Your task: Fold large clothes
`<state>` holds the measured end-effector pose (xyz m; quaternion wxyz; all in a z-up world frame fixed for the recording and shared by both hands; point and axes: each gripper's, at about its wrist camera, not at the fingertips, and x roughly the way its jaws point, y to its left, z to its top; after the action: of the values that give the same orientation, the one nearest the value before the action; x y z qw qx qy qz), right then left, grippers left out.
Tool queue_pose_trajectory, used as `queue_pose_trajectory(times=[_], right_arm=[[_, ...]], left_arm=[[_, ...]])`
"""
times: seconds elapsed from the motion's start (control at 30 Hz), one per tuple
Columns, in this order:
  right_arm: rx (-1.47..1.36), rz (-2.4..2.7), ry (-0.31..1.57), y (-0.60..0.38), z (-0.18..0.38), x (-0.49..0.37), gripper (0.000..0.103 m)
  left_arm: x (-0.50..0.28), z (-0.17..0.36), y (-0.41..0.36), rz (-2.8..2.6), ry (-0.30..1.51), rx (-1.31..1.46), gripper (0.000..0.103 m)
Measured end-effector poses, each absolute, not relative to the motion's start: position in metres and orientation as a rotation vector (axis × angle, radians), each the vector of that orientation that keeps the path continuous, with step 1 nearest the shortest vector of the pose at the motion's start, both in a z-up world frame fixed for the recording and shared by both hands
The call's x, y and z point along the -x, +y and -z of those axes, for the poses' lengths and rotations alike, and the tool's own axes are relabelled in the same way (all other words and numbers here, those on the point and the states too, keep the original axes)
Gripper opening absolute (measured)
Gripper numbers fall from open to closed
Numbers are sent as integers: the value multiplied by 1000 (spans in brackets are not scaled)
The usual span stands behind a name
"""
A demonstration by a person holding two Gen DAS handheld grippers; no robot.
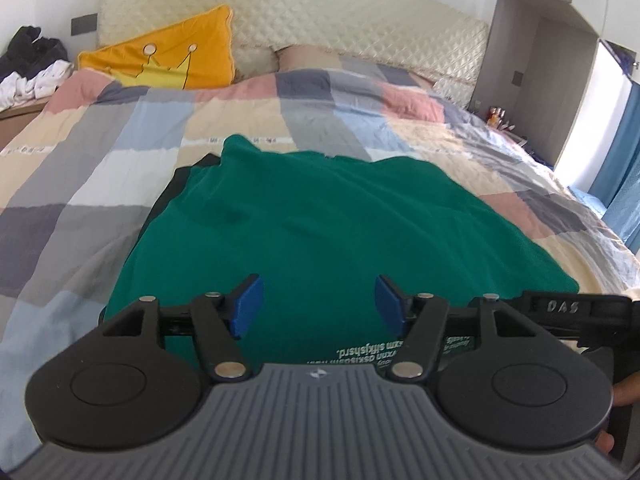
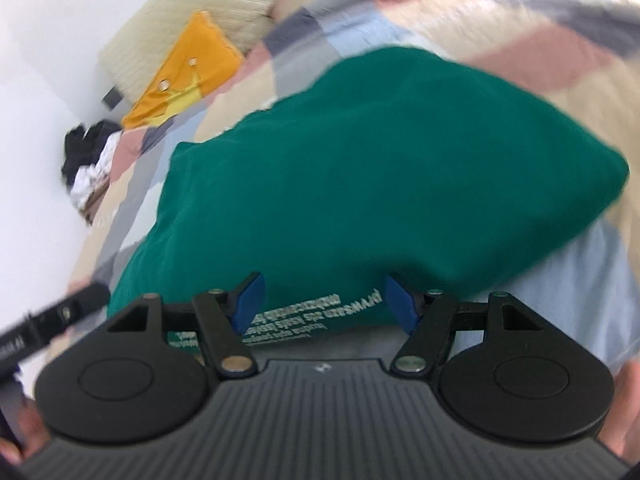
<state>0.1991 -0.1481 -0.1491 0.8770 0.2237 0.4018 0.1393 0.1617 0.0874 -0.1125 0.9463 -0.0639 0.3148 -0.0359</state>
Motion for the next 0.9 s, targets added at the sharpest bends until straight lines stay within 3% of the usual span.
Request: queue_pose_trajectory(times=[0.03,0.1,0.17,0.43,0.7,0.9], right_arm=[[-493,-282,848,-150,153,-199,84],[-557,-275,861,-157,158,-200,97],[-593,-267,872,-160,161,-201,103],[-807,-242,903,-182,177,-202,103],[-1250,-128,945,-211,231,-211,103],[-1243,-183,883,-199,224,-223,103]], left_arm=[[-164,114,88,70,650,134,74],[-167,116,88,65,662,141,80],[-170,119,90,65,679,154,81],[-184,131,101,52,734,260,93],[-197,150,118,21,794,388,95],[-203,164,131,8,823,490,95]])
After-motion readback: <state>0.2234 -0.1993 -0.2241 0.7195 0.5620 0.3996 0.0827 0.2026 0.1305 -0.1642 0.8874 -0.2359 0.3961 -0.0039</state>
